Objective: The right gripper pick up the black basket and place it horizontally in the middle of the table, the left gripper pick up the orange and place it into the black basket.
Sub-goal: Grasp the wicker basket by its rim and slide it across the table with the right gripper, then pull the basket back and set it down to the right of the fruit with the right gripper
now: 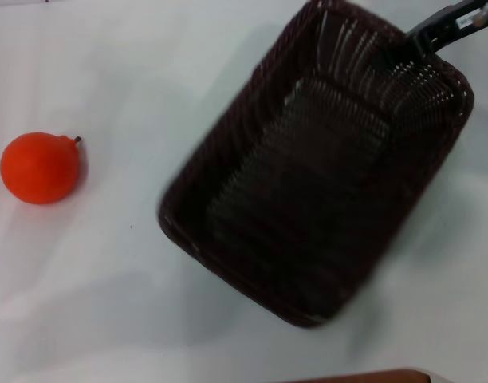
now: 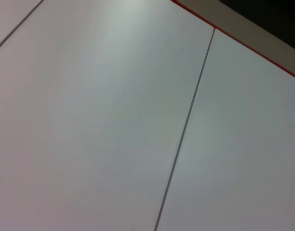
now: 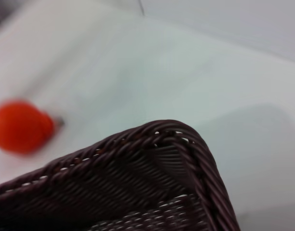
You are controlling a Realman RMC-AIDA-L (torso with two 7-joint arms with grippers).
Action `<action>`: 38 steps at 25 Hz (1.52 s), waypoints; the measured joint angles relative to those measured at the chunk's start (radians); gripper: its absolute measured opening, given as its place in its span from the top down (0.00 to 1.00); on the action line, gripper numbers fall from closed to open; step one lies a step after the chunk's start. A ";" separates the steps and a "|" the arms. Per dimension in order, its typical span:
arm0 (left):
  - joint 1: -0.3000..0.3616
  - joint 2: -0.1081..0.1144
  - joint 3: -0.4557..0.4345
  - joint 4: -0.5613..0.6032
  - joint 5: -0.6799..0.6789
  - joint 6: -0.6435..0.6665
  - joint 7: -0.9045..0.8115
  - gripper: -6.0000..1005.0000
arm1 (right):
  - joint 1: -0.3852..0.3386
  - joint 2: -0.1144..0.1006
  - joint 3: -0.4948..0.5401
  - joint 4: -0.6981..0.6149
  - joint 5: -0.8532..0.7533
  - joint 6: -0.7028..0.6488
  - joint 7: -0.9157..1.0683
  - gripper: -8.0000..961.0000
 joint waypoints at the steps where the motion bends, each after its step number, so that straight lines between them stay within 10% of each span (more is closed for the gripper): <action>1: 0.000 0.000 0.000 0.000 0.000 0.003 0.000 0.28 | -0.009 -0.011 0.018 0.023 0.039 0.002 0.003 0.80; 8: -0.002 -0.001 0.000 0.000 0.000 0.019 0.000 0.28 | -0.060 -0.052 0.098 0.161 0.274 0.012 0.054 0.82; 21: -0.011 0.000 0.005 -0.003 0.000 0.030 0.000 0.28 | -0.095 0.031 0.201 0.218 0.318 -0.073 0.151 0.81; 38: -0.009 0.000 0.007 -0.008 0.000 -0.016 -0.006 0.28 | -0.162 0.010 0.185 0.218 0.245 -0.132 0.358 0.78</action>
